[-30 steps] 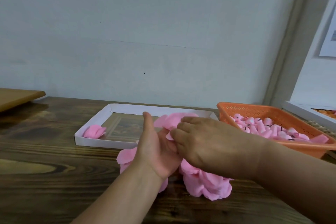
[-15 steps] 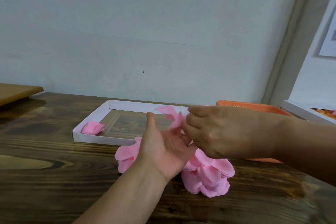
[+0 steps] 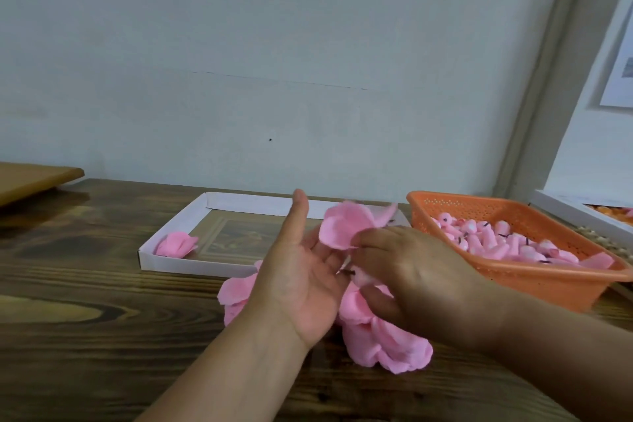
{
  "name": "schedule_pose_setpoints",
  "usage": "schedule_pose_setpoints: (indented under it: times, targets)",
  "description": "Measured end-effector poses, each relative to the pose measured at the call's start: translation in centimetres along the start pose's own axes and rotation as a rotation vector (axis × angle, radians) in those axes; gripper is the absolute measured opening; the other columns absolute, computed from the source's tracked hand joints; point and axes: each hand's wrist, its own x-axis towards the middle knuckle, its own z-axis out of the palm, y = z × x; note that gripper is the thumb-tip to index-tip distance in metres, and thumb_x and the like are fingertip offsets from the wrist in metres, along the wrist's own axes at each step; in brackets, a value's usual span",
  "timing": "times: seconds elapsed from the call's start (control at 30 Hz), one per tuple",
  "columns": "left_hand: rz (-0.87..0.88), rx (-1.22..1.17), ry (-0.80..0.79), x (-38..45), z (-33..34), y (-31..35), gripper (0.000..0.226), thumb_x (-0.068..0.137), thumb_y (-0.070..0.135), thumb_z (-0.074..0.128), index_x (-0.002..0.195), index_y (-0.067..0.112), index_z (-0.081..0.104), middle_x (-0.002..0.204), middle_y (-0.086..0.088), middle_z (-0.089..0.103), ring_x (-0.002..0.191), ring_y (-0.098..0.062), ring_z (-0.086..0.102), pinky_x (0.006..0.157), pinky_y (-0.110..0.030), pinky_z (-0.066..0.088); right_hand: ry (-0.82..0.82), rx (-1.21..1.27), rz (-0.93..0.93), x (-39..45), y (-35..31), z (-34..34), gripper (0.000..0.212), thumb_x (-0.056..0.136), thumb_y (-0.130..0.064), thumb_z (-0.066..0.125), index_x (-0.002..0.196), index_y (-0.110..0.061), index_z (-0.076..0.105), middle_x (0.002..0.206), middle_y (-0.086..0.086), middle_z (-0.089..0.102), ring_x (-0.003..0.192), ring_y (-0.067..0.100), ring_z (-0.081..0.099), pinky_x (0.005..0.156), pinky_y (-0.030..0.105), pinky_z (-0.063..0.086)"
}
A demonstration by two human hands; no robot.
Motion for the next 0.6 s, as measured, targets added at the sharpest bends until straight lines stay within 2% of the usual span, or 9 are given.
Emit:
schedule_pose_setpoints:
  times: [0.07, 0.17, 0.23, 0.3, 0.33, 0.37, 0.43, 0.5, 0.6]
  targets:
    - [-0.007, -0.017, 0.042, -0.2, 0.0, 0.0, 0.072, 0.065, 0.059, 0.064, 0.104, -0.001, 0.064, 0.079, -0.014, 0.069, 0.058, -0.021, 0.067, 0.052, -0.028, 0.056, 0.007, 0.049, 0.065, -0.2, -0.1, 0.3, 0.019, 0.081, -0.017, 0.053, 0.090, -0.006, 0.065, 0.101, 0.008, 0.062, 0.092, 0.029, 0.055, 0.078, 0.043, 0.044]
    - [-0.026, -0.079, 0.046, -0.5, -0.1, -0.3, 0.084, 0.064, 0.056, 0.066, 0.121, -0.005, 0.053, 0.099, -0.018, 0.069, 0.072, -0.026, 0.071, 0.061, -0.034, 0.060, 0.125, 0.054, 0.043, -0.2, -0.3, 0.3, 0.012, 0.073, -0.011, 0.061, 0.079, -0.003, 0.068, 0.089, 0.012, 0.066, 0.076, 0.033, 0.061, 0.066, 0.042, 0.050]
    - [-0.048, -0.115, 0.047, -0.6, -0.3, -0.5, 0.086, 0.067, 0.056, 0.065, 0.127, -0.003, 0.046, 0.096, -0.017, 0.068, 0.067, -0.025, 0.069, 0.059, -0.033, 0.059, 0.190, -0.007, -0.030, -0.2, -0.2, 0.5, 0.009, 0.064, -0.008, 0.069, 0.072, -0.003, 0.068, 0.084, 0.012, 0.069, 0.067, 0.031, 0.063, 0.061, 0.036, 0.052]
    - [-0.091, -0.098, 0.017, -0.9, -0.4, -0.8, 0.078, 0.074, 0.061, 0.058, 0.118, -0.003, 0.054, 0.079, -0.013, 0.067, 0.058, -0.020, 0.064, 0.054, -0.028, 0.055, 0.216, -0.111, -0.141, -0.1, 0.0, 0.8, 0.009, 0.063, -0.007, 0.072, 0.071, -0.005, 0.069, 0.084, 0.011, 0.069, 0.064, 0.028, 0.062, 0.062, 0.033, 0.052]
    - [-0.107, -0.089, 0.006, -1.0, -0.4, -0.9, 0.074, 0.077, 0.062, 0.055, 0.109, -0.005, 0.059, 0.072, -0.012, 0.067, 0.055, -0.019, 0.063, 0.052, -0.026, 0.054, 0.220, -0.181, -0.209, -0.2, 0.1, 1.0, 0.003, 0.069, -0.006, 0.069, 0.072, -0.005, 0.069, 0.083, 0.011, 0.069, 0.065, 0.028, 0.062, 0.063, 0.035, 0.053]
    - [-0.118, -0.085, 0.005, -1.0, -0.5, -1.1, 0.072, 0.079, 0.063, 0.053, 0.103, -0.005, 0.062, 0.070, -0.012, 0.068, 0.054, -0.020, 0.065, 0.050, -0.026, 0.054, 0.220, -0.248, -0.268, -0.2, 0.4, 1.1, 0.009, 0.077, -0.006, 0.062, 0.073, -0.006, 0.069, 0.083, 0.011, 0.068, 0.066, 0.027, 0.062, 0.065, 0.037, 0.053]
    - [-0.135, -0.073, -0.001, -1.2, -0.6, -1.4, 0.073, 0.081, 0.064, 0.051, 0.102, -0.005, 0.064, 0.073, -0.015, 0.070, 0.058, -0.023, 0.069, 0.050, -0.028, 0.054, 0.227, -0.377, -0.375, -0.3, 1.0, 1.0, 0.023, 0.086, -0.006, 0.050, 0.074, -0.007, 0.069, 0.083, 0.010, 0.068, 0.070, 0.027, 0.062, 0.071, 0.038, 0.052]
    - [-0.156, -0.065, -0.021, -1.2, -0.8, -1.7, 0.077, 0.081, 0.067, 0.049, 0.100, -0.005, 0.068, 0.074, -0.015, 0.070, 0.060, -0.023, 0.070, 0.051, -0.029, 0.055, 0.209, -0.449, -0.455, -0.4, 1.1, 1.0, 0.024, 0.088, -0.009, 0.049, 0.076, -0.011, 0.070, 0.083, 0.007, 0.067, 0.074, 0.026, 0.062, 0.078, 0.037, 0.050]
    - [-0.166, -0.075, -0.035, -1.0, -1.0, -1.8, 0.079, 0.079, 0.072, 0.044, 0.086, 0.001, 0.077, 0.072, -0.012, 0.070, 0.059, -0.021, 0.069, 0.055, -0.028, 0.058, 0.189, -0.483, -0.540, -0.6, 0.1, 1.2, 0.020, 0.089, -0.016, 0.052, 0.084, -0.011, 0.071, 0.086, 0.006, 0.066, 0.077, 0.026, 0.059, 0.082, 0.037, 0.048]
